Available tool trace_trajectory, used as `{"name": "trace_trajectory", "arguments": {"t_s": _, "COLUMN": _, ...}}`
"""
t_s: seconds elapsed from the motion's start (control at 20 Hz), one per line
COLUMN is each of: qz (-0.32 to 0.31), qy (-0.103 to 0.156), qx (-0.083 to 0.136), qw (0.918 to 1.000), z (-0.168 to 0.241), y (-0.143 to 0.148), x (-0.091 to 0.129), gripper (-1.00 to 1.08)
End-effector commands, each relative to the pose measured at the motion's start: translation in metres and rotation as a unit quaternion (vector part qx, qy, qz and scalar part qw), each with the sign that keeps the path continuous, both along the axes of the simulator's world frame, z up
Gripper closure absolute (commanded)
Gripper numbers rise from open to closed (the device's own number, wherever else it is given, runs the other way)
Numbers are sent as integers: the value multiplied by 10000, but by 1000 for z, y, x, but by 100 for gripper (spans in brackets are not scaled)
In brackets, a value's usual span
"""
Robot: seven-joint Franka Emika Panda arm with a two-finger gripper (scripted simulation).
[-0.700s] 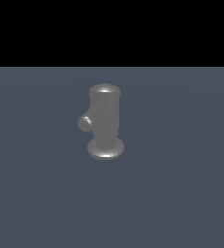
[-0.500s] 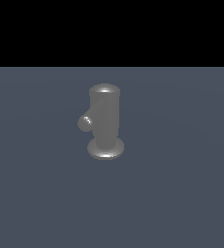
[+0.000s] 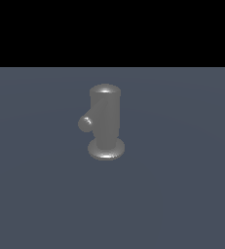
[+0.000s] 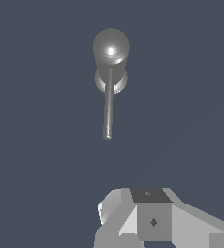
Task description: Turn on the faucet by rotating a designated handle.
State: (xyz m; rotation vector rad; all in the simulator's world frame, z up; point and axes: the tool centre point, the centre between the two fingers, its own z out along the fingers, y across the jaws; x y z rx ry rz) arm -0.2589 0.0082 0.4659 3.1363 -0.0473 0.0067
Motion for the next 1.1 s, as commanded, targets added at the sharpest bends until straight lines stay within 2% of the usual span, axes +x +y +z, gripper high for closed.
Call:
{"name": "trace_trajectory", "arguments": {"t_s": 0.0, "qz": -13, "qy": 3, "qx": 1, "qw": 10000, "z": -15, "y": 4, "x": 1, "gripper": 108}}
{"name": "trace_trajectory", "arguments": {"t_s": 1.05, "qz": -144, "qy": 16, "qx": 17, "qw": 9999, "z": -187, "y": 56, "x": 20, "gripper": 108}}
